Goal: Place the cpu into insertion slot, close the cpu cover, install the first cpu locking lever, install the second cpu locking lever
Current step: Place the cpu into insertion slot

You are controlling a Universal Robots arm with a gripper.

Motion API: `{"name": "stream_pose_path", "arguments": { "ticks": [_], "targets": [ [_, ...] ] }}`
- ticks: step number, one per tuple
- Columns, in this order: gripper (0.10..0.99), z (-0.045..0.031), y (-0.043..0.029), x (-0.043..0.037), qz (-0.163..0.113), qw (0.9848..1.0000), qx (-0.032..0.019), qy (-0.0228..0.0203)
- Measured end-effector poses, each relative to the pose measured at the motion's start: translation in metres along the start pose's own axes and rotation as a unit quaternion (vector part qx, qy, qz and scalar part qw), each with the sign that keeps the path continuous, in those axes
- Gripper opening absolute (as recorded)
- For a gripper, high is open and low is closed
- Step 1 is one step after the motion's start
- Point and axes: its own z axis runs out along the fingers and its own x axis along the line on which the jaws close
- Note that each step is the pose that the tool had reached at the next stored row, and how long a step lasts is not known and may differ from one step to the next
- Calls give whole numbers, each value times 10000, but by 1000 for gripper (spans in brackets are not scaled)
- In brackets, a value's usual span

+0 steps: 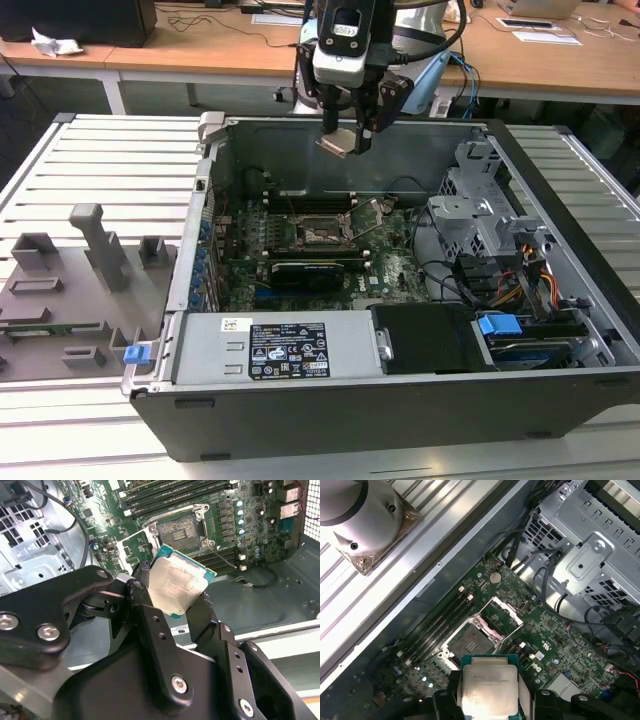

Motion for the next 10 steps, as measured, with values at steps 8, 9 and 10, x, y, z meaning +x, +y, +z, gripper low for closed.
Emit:
{"name": "stream_pose_path", "arguments": {
  "ticks": [8, 9, 10],
  "targets": [
    [537, 7, -1, 0, 261, 9997, -4, -23],
    [537, 8, -1, 0, 311, 9995, -5, -27],
    [537, 9, -1, 0, 361, 9993, -6, -32]
  ]
}}
